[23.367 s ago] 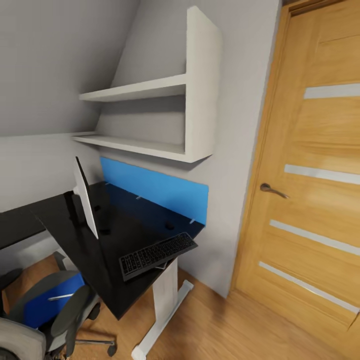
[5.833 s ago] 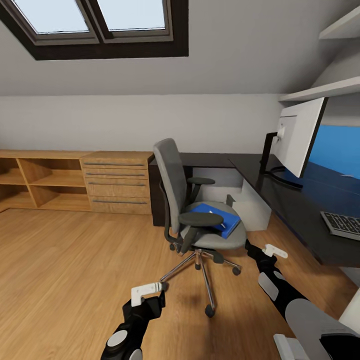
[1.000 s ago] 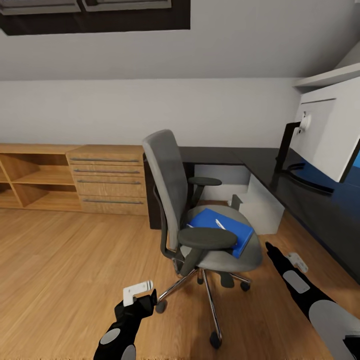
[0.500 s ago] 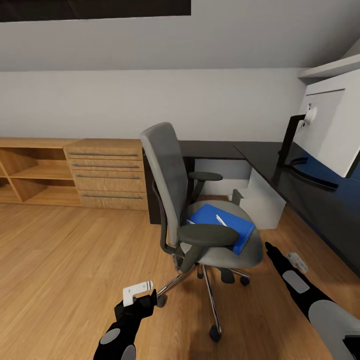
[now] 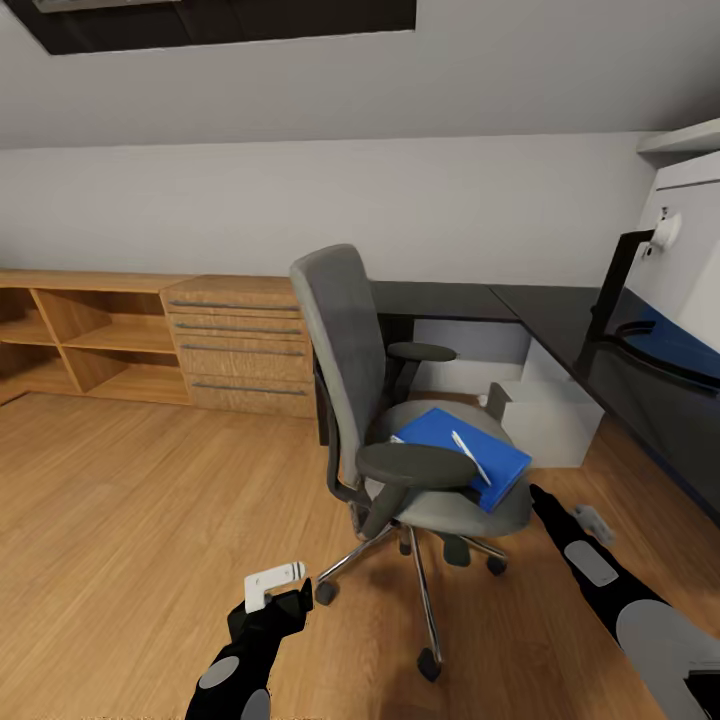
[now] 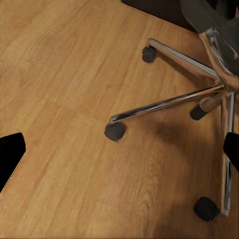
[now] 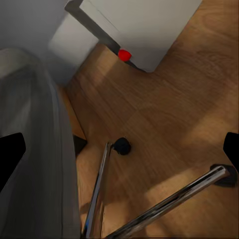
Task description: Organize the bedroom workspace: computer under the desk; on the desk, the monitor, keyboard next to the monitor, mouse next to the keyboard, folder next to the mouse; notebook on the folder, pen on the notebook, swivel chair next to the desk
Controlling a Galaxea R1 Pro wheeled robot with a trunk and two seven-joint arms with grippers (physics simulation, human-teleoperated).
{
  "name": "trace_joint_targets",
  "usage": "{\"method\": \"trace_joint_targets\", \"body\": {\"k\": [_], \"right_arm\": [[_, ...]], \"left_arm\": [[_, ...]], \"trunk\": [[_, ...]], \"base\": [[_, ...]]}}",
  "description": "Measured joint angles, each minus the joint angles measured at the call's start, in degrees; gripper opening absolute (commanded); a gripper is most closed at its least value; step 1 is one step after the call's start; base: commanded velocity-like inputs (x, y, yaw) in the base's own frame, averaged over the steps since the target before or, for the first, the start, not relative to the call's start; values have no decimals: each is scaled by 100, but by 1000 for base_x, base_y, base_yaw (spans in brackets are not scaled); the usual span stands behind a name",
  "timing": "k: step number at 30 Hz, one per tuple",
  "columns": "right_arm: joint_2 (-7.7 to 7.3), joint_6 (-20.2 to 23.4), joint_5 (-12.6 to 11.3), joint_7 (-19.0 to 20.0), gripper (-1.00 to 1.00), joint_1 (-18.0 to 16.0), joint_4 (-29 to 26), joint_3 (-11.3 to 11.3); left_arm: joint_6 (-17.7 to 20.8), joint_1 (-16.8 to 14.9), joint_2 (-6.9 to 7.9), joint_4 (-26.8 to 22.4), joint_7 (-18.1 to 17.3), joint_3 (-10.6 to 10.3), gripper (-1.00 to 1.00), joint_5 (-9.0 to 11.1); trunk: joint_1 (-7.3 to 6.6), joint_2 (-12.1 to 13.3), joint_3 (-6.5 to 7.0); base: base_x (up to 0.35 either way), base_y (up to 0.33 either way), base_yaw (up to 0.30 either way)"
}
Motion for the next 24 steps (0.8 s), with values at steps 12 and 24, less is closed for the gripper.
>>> {"method": "trace_joint_targets", "body": {"k": [12, 24], "right_arm": [[-6, -3, 23, -16, 100, -3, -3, -68], [-55, 0, 19, -25, 100, -1, -4, -82]], "left_arm": [[0, 1, 3, -2, 1, -1, 100, -8], [0, 1, 3, 0, 10, -22, 100, -10]], "trunk": [[0, -1, 0], [0, 0, 0]], "base": [[0, 0, 277], [0, 0, 277]]}}
